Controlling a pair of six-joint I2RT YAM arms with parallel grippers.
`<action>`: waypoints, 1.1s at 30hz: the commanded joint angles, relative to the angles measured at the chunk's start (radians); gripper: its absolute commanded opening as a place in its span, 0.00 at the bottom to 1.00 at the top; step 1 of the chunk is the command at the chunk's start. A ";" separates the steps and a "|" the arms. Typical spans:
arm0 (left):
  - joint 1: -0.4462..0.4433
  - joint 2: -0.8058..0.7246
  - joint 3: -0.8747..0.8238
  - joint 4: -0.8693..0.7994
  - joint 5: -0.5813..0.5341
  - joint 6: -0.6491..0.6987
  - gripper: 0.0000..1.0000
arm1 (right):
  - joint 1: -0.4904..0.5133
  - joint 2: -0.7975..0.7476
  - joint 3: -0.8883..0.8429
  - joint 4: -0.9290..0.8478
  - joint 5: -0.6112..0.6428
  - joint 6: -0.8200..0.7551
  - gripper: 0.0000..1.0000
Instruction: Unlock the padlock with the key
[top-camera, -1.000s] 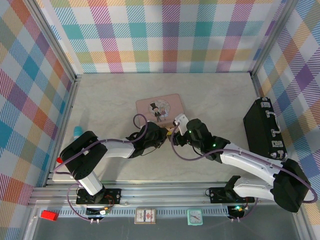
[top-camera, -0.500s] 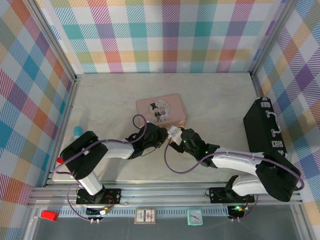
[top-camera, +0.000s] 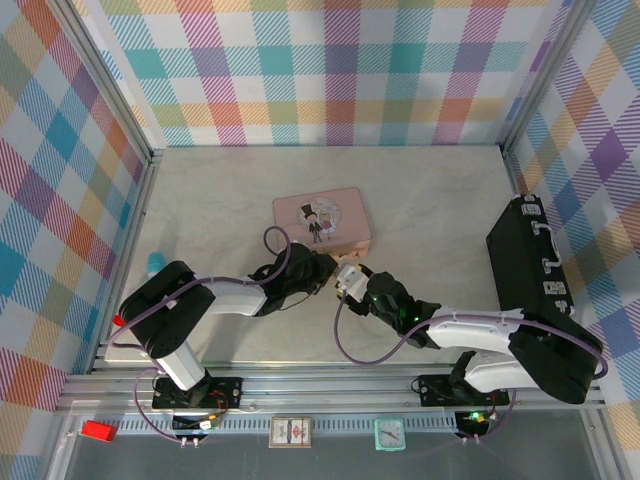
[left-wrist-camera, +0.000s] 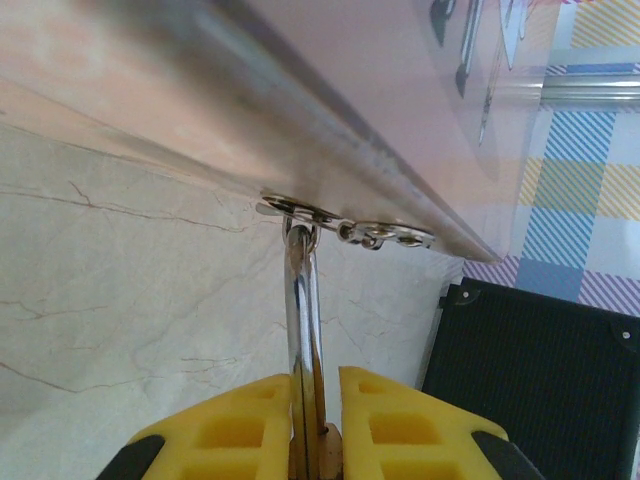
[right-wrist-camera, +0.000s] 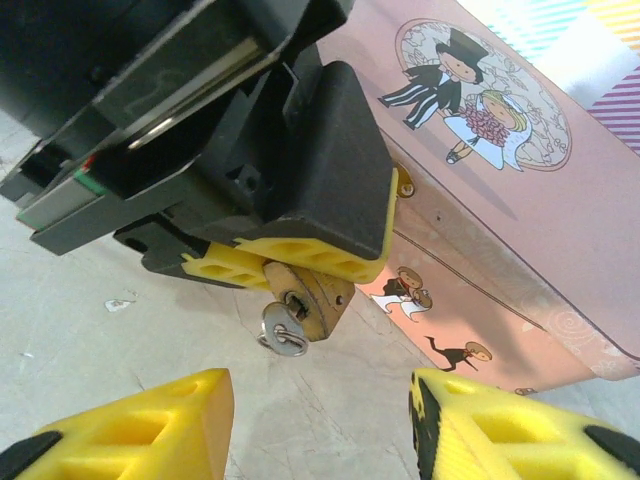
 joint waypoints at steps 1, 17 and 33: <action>0.029 -0.006 0.008 0.012 0.061 -0.012 0.00 | 0.006 0.034 -0.006 0.105 0.019 0.002 0.51; 0.035 -0.017 -0.010 0.028 0.086 -0.003 0.00 | 0.025 0.214 0.048 0.265 0.037 -0.037 0.44; 0.035 0.006 0.002 0.049 0.096 -0.016 0.00 | 0.024 0.225 0.038 0.251 0.081 0.009 0.18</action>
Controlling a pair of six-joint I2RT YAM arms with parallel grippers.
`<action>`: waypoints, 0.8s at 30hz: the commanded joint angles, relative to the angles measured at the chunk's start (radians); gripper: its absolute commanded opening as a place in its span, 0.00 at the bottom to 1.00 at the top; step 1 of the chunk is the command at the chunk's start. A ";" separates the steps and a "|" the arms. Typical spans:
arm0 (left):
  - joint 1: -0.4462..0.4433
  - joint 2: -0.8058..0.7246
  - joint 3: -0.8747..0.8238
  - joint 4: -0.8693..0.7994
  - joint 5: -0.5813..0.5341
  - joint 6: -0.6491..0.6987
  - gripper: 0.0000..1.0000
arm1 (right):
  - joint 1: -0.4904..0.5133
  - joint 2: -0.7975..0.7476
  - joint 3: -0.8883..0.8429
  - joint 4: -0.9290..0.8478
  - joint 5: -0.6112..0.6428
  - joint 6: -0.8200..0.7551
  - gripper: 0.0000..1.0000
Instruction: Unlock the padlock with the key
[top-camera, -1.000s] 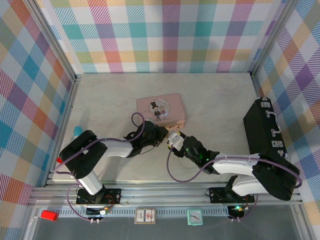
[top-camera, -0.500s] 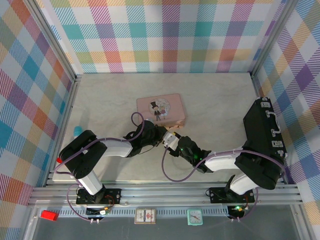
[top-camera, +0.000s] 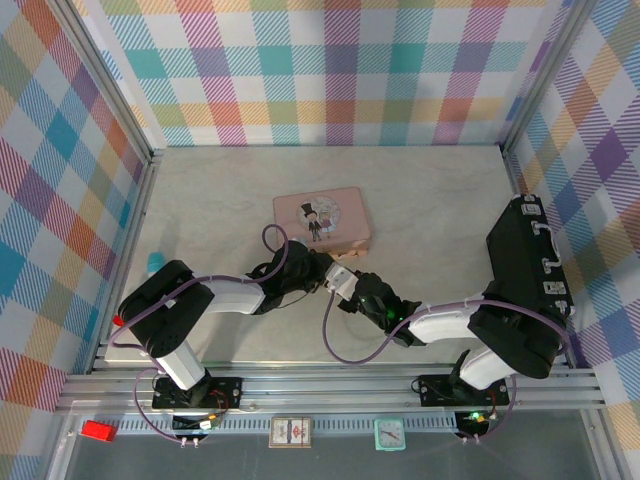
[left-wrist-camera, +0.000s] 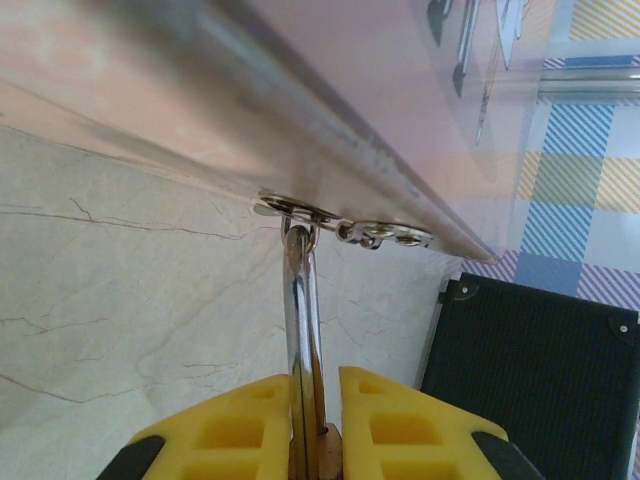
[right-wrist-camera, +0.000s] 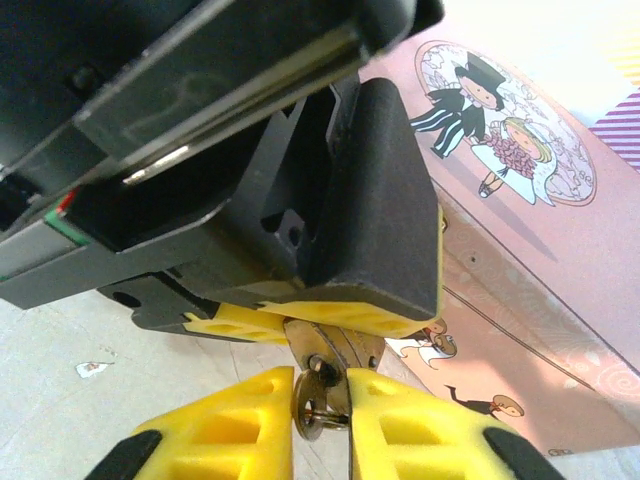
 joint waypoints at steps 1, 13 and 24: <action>0.015 0.008 0.006 0.044 0.065 -0.034 0.00 | 0.006 0.013 0.009 0.026 0.029 0.032 0.17; 0.015 -0.020 0.001 0.031 0.062 -0.034 0.00 | 0.005 0.057 0.020 0.071 0.102 0.105 0.15; 0.015 -0.044 -0.002 0.019 0.061 -0.026 0.00 | 0.004 -0.004 0.034 -0.003 0.130 0.268 0.07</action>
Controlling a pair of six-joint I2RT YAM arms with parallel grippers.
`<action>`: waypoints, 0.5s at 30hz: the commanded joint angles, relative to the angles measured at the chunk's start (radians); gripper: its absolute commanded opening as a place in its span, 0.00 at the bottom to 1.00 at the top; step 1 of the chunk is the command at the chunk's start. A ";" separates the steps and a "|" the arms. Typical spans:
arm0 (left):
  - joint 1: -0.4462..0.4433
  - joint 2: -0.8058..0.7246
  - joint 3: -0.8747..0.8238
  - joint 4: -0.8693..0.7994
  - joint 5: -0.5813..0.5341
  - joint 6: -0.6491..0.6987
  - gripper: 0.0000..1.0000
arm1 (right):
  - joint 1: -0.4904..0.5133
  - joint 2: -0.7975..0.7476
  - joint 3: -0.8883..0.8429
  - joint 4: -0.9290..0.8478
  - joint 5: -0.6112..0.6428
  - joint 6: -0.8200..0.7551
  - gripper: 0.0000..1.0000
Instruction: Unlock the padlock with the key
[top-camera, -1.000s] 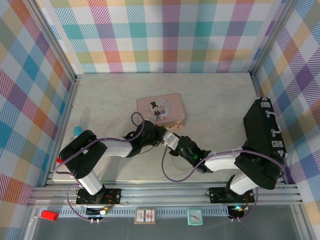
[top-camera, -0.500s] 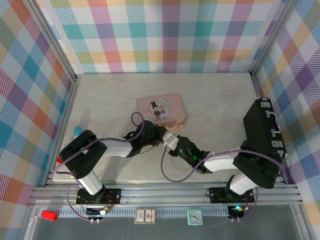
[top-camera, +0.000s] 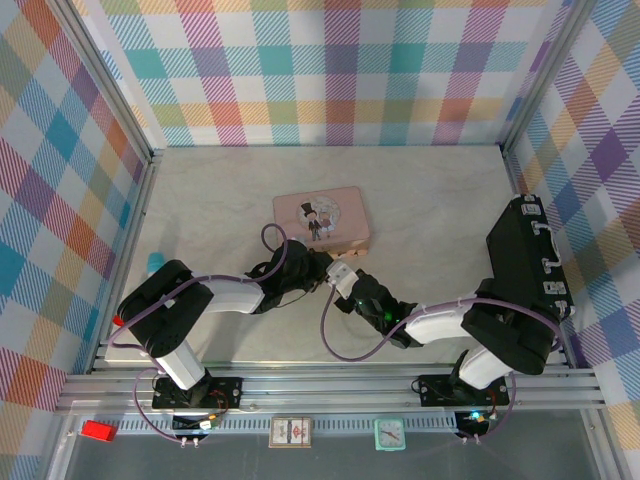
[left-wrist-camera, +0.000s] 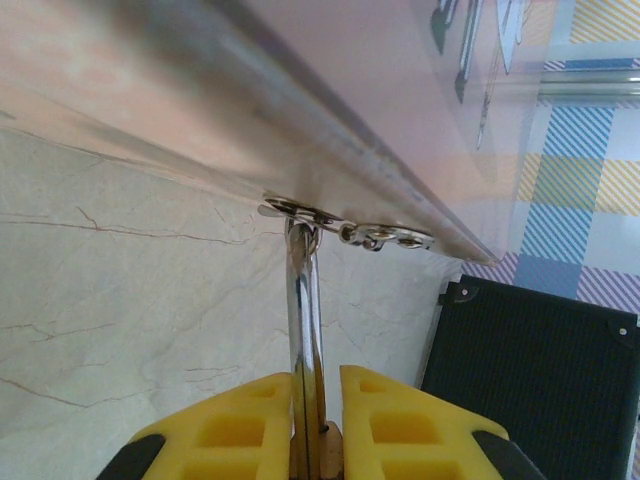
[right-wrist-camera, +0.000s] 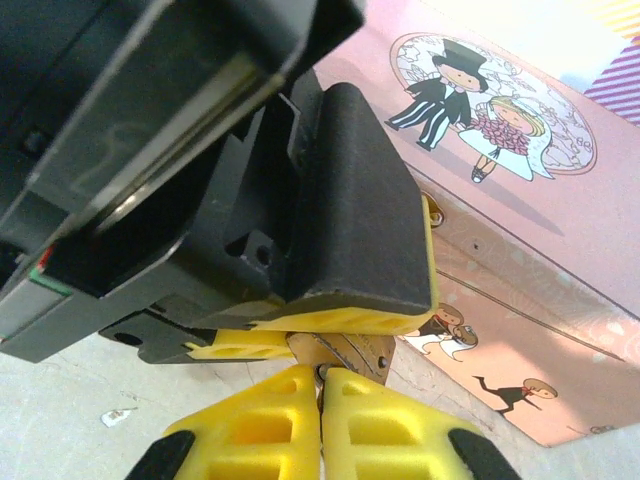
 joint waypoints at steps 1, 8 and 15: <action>0.006 -0.041 -0.004 0.028 0.053 -0.027 0.00 | -0.014 -0.054 0.027 -0.065 0.079 0.126 0.07; 0.007 -0.039 0.010 0.007 0.055 -0.010 0.00 | -0.065 -0.186 0.061 -0.313 -0.079 0.428 0.04; 0.008 -0.025 0.019 -0.004 0.047 -0.004 0.00 | -0.102 -0.188 0.073 -0.430 -0.194 0.792 0.01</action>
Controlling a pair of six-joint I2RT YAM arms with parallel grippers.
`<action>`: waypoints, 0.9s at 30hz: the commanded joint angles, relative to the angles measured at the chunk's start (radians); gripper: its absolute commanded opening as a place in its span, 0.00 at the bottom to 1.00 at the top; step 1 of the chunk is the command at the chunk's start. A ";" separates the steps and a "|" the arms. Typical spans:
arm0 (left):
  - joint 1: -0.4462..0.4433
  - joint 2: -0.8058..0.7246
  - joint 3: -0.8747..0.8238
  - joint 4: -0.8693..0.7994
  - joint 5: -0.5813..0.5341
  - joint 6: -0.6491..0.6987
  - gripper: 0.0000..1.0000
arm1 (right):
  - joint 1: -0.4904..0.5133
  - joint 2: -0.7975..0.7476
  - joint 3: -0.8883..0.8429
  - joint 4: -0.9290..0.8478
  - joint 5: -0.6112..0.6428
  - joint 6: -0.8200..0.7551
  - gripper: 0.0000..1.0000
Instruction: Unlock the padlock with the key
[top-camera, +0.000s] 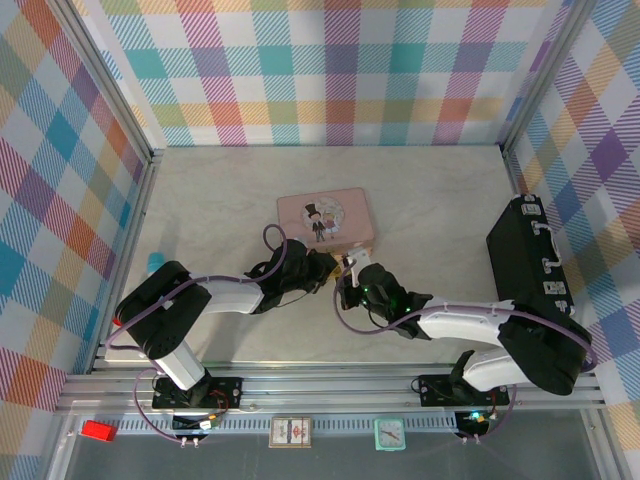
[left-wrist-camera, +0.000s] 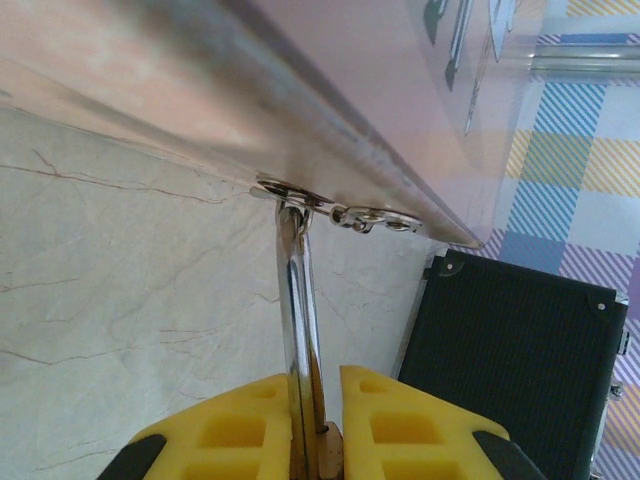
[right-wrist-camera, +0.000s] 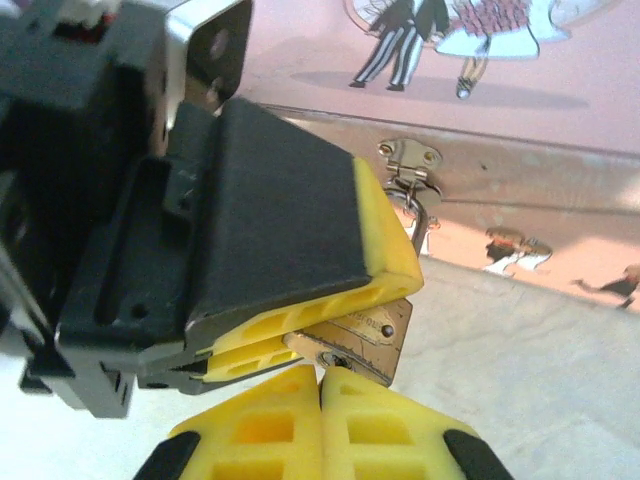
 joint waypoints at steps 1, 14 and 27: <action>0.010 -0.013 0.018 -0.001 -0.006 0.022 0.00 | -0.031 -0.009 0.008 -0.089 -0.012 0.268 0.01; 0.000 -0.006 0.057 -0.045 -0.003 0.044 0.00 | -0.055 0.047 -0.033 0.021 -0.043 0.548 0.00; -0.032 0.041 0.113 -0.131 0.014 0.079 0.20 | -0.072 0.092 -0.030 -0.015 -0.073 0.536 0.00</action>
